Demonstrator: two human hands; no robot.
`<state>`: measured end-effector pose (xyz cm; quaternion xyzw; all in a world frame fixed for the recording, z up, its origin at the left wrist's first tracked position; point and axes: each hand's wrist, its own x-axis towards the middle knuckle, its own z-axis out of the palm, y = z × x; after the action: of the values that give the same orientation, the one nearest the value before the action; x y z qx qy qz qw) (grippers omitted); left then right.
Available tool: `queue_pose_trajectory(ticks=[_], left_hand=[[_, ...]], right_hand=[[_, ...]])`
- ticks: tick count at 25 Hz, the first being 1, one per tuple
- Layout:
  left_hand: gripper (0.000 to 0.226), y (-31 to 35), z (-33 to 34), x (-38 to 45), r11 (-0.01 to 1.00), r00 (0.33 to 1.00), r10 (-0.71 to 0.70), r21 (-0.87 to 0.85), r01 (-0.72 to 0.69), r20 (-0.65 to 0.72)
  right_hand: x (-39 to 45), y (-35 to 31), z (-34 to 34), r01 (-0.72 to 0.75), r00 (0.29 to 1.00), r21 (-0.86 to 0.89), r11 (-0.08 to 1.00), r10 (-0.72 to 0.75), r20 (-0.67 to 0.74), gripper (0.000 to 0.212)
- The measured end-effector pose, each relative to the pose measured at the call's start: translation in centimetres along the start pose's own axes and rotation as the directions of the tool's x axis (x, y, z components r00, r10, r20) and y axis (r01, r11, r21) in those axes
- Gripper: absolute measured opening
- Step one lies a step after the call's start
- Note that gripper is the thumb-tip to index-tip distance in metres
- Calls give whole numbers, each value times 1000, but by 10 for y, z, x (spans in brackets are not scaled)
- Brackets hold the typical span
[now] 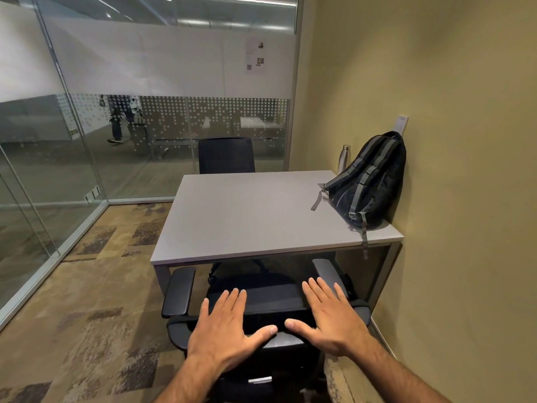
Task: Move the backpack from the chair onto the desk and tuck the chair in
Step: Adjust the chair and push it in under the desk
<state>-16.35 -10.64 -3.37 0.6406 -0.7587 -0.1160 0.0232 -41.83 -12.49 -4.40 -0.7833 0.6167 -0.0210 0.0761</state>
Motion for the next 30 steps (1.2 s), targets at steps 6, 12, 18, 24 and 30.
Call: queue_pose_trajectory(ticks=[6, 12, 18, 24, 30], left_hand=[[121, 5, -5, 41, 1000, 1000, -7, -7, 7, -11], [123, 12, -5, 68, 1000, 1000, -6, -27, 5, -27], [123, 24, -4, 87, 998, 999, -21, -59, 18, -36], [125, 23, -4, 107, 997, 997, -34, -71, 29, -66], [124, 3, -14, 124, 998, 997, -21, -59, 17, -78]], right_hand=[[39, 19, -8, 18, 999, -20, 1000, -19, -32, 117], [66, 38, -12, 38, 997, -42, 998, -41, -58, 113], [87, 60, -14, 61, 995, -37, 997, -64, -73, 110], [106, 67, -17, 84, 995, -12, 996, -84, -62, 107], [123, 54, -20, 85, 995, 29, 996, -84, -47, 111]])
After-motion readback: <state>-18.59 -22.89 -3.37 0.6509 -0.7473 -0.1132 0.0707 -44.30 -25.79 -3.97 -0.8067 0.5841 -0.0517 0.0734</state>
